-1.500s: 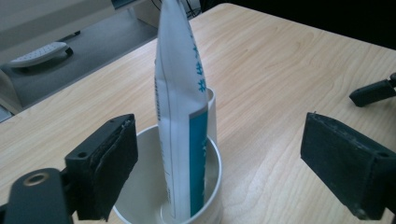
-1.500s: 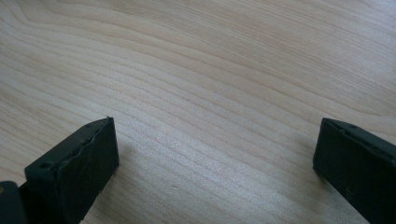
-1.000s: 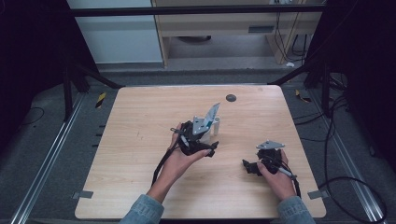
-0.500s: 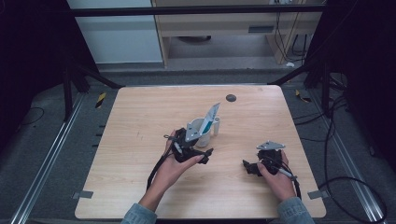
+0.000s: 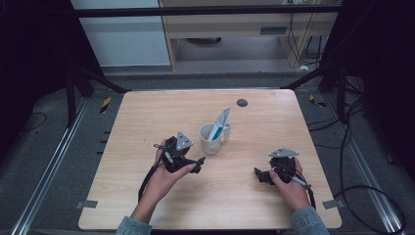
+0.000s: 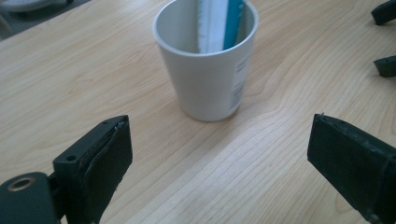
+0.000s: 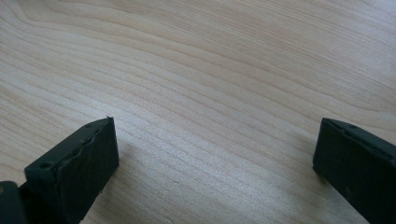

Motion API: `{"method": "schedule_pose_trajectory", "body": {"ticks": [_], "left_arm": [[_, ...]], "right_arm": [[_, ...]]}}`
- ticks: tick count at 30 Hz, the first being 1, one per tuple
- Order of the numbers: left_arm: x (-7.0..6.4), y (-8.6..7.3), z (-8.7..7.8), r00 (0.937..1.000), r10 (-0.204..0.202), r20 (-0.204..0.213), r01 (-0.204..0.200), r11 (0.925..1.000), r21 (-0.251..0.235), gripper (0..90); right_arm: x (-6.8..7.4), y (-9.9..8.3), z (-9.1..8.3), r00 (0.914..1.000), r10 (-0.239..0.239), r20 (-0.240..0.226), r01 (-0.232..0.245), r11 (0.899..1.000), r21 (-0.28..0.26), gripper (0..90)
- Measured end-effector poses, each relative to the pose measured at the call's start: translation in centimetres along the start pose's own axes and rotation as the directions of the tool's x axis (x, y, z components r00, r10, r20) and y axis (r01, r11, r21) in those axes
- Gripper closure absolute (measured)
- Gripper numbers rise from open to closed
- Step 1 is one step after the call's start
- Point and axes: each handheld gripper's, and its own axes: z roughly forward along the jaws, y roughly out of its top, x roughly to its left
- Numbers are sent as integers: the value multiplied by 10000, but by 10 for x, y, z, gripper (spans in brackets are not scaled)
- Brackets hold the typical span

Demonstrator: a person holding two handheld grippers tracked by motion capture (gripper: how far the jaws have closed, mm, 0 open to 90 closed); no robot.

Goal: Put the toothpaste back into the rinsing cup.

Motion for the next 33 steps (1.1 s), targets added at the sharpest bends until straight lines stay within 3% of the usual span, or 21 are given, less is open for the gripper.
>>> {"method": "schedule_pose_trajectory", "body": {"ticks": [7,11,21,30,33], "left_arm": [[24,-24,-2,9981,-515,-343,533,9971,547,61],[40,-39,-3,9971,-608,-452,647,9940,886,59],[63,-59,-4,9908,-930,-980,1040,9880,1141,56],[88,-75,-12,9770,-1405,-1604,1600,9803,1160,60],[94,-79,-14,9697,-1478,-1946,1731,9776,1197,60]], "right_arm": [[0,0,0,10000,0,-1,0,10000,-1,4],[0,0,0,10000,-6,-2,6,10000,0,4],[0,0,0,10000,-6,-2,6,10000,-1,4],[0,0,0,10000,-1,-3,1,10000,2,4],[0,0,0,10000,2,-8,-2,10000,-1,4]]}}
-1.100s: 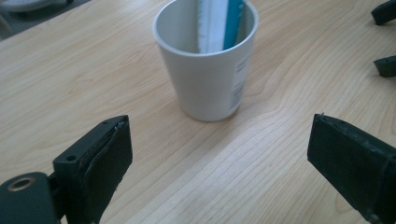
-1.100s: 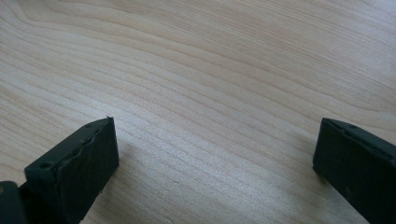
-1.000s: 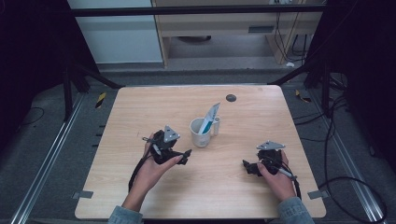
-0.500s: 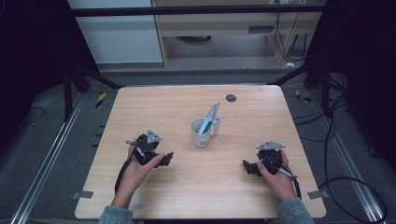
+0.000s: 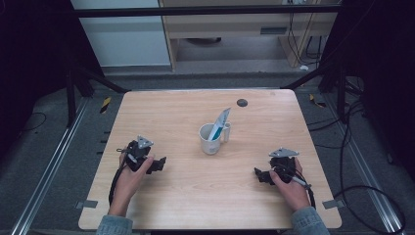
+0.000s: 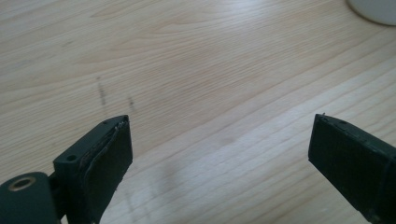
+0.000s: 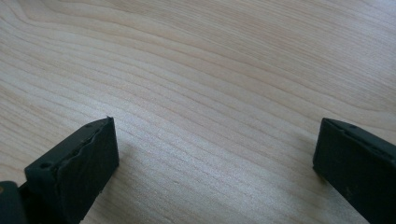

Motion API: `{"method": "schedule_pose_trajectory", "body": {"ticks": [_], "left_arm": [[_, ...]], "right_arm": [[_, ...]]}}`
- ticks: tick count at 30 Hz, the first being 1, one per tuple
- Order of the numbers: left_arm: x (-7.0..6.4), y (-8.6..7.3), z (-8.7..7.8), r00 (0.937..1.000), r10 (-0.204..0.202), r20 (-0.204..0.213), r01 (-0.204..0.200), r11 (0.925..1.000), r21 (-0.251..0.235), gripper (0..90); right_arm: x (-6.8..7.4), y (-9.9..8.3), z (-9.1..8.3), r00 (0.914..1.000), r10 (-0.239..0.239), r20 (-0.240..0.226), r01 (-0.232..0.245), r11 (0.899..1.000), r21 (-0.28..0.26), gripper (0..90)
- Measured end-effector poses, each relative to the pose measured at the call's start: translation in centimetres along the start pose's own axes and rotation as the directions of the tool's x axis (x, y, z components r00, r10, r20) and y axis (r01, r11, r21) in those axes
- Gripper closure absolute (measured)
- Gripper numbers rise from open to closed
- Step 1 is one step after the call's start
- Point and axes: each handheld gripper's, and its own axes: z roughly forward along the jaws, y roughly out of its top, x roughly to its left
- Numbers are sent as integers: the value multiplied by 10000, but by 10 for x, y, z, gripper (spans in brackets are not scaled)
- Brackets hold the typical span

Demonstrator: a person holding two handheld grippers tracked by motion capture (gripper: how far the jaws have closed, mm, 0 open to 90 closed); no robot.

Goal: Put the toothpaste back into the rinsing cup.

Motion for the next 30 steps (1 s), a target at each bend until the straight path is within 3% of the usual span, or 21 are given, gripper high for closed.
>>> {"method": "schedule_pose_trajectory", "body": {"ticks": [2,13,30], "left_arm": [[7,-4,1,9998,-138,-134,139,9999,4,61],[20,-14,8,9989,-334,-328,341,9992,201,67],[31,-26,22,9981,-575,-214,579,9981,206,67]], "right_arm": [[0,0,0,10000,-4,4,4,10000,0,4],[0,0,0,10000,-3,5,3,10000,0,4],[0,0,0,10000,-3,2,3,10000,0,4]]}}
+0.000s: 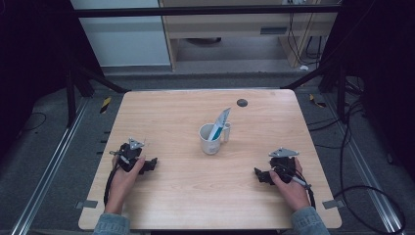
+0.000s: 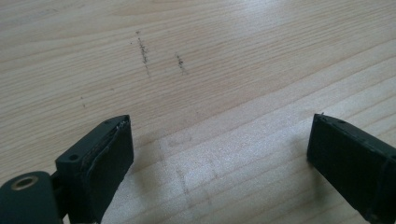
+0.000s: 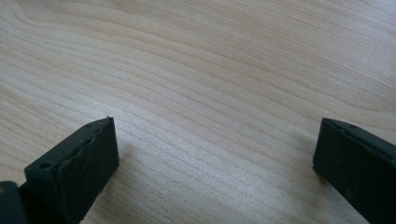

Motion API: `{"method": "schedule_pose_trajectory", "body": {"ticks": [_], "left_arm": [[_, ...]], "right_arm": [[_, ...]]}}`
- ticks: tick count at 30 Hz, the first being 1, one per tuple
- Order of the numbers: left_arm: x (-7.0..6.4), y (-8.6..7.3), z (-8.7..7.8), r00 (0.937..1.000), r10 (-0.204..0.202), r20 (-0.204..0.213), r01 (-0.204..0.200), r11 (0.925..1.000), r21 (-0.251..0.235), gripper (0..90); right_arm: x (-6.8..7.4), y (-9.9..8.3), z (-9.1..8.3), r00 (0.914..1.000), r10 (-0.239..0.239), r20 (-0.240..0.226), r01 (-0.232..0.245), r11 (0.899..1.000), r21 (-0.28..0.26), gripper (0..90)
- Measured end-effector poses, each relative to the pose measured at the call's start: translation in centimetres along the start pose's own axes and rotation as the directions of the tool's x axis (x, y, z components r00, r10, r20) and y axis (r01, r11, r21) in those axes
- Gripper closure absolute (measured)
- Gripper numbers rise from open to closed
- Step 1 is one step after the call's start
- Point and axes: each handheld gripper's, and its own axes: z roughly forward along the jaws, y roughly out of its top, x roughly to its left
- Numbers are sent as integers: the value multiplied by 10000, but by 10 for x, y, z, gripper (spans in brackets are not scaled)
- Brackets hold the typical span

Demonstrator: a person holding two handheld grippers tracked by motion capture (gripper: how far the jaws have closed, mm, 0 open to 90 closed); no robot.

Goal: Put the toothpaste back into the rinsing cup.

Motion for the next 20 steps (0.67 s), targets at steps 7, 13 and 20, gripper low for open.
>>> {"method": "schedule_pose_trajectory", "body": {"ticks": [7,13,20], "left_arm": [[2,-2,4,9995,-156,269,165,9992,-351,52],[5,-3,8,9985,-220,493,245,9984,-517,28],[5,-3,9,9986,-246,473,267,9987,-445,8]], "right_arm": [[0,0,0,10000,3,-1,-3,10000,1,4],[0,0,0,10000,4,0,-4,10000,0,4],[0,0,0,10000,-6,5,6,10000,2,4]]}}
